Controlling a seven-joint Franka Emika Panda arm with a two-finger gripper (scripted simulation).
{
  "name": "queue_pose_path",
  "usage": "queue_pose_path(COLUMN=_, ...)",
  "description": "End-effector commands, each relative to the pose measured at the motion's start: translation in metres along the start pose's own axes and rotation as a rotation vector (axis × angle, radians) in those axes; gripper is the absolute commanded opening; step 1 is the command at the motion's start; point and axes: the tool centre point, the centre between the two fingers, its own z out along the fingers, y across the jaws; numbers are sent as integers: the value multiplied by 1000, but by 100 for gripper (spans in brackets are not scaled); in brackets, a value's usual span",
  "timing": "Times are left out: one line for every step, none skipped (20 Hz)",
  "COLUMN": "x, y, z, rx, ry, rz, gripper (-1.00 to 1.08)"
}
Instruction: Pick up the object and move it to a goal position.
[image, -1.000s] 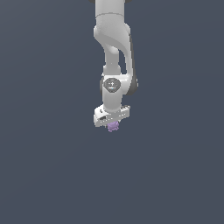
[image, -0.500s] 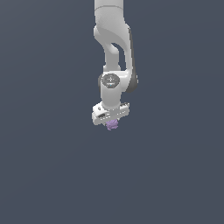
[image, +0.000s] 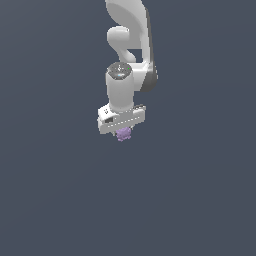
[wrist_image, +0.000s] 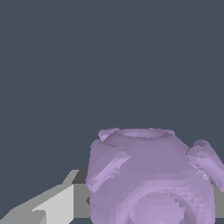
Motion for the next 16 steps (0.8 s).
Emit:
queue_pose_path(x=-1, y=7, z=-27, rx=0, ry=1, rz=0, gripper=-100)
queue_pose_path(x=-2, y=10, z=-38, rx=0, ry=1, rz=0, gripper=-100)
queue_pose_path(x=-2, y=12, z=-49, rx=1, ry=1, rz=0, gripper=-100)
queue_pose_path(x=-2, y=15, z=-59, rx=1, ry=1, rz=0, gripper=-100)
queue_pose_path(x=-3, y=18, z=-70, rx=1, ry=1, rz=0, gripper=-100)
queue_pose_path(x=-3, y=21, z=-81, rx=1, ry=1, rz=0, gripper=-100)
queue_pose_path(x=-3, y=24, z=-92, rx=1, ry=1, rz=0, gripper=-100)
queue_pose_path(x=-4, y=26, z=-102, rx=1, ry=1, rz=0, gripper=-100)
queue_pose_path(x=-4, y=29, z=-112, rx=1, ry=1, rz=0, gripper=-100)
queue_pose_path(x=-4, y=32, z=-122, rx=1, ry=1, rz=0, gripper=-100)
queue_pose_path(x=-4, y=34, z=-132, rx=1, ry=1, rz=0, gripper=-100)
queue_pose_path(x=-5, y=37, z=-141, rx=1, ry=1, rz=0, gripper=-100)
queue_pose_path(x=-5, y=39, z=-149, rx=1, ry=1, rz=0, gripper=-100)
queue_pose_path(x=-5, y=41, z=-157, rx=1, ry=1, rz=0, gripper=-100)
queue_pose_path(x=-5, y=44, z=-164, rx=1, ry=1, rz=0, gripper=-100)
queue_pose_path(x=-5, y=46, z=-171, rx=1, ry=1, rz=0, gripper=-100)
